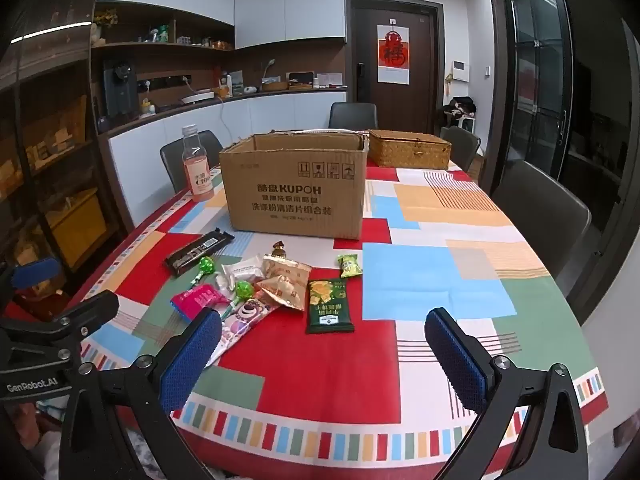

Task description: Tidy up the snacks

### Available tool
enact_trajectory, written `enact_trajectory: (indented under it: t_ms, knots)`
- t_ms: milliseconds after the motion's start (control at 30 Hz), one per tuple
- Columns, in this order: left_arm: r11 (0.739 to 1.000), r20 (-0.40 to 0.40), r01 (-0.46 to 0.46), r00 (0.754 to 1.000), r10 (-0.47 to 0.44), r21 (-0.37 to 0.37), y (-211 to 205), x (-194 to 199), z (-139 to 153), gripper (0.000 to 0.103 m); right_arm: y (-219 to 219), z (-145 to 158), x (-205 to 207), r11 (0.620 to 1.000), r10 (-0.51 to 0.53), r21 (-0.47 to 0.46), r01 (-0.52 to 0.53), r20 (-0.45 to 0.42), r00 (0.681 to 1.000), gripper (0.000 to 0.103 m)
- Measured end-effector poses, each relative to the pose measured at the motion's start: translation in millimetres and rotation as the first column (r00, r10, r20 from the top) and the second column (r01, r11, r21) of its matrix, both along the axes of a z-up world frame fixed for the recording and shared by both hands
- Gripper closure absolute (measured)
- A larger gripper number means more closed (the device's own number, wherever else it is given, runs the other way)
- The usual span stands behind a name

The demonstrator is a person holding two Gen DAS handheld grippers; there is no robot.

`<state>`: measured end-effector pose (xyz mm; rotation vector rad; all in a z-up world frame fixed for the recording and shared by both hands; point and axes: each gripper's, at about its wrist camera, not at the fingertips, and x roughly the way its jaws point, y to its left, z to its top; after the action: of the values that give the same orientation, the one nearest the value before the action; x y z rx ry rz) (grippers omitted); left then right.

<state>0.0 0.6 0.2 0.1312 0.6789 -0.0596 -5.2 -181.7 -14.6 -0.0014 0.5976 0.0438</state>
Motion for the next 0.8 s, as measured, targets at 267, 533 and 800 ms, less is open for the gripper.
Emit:
enact_trajectory:
  t_ms: [267,533,800]
  knots:
    - [1.000,0.005,-0.013,1.000,0.013,-0.014,6.2,-6.6,4.4,0.000,1.2,0.9,-3.7,1.000,0.011,-0.008,-0.011,0.006,1.000,0.000]
    - [0.999,0.013,-0.026,1.000,0.026,-0.020,7.3,-8.1,5.6,0.000,2.5,1.9,-4.4,1.000,0.015,-0.027,-0.015,0.007,1.000,0.000]
    - [0.999,0.013,-0.027,1.000,0.027,-0.020,8.0,-8.7,5.1,0.000,4.8,2.1,-5.1,0.999,0.020,-0.032,-0.020,0.007,1.000,0.000]
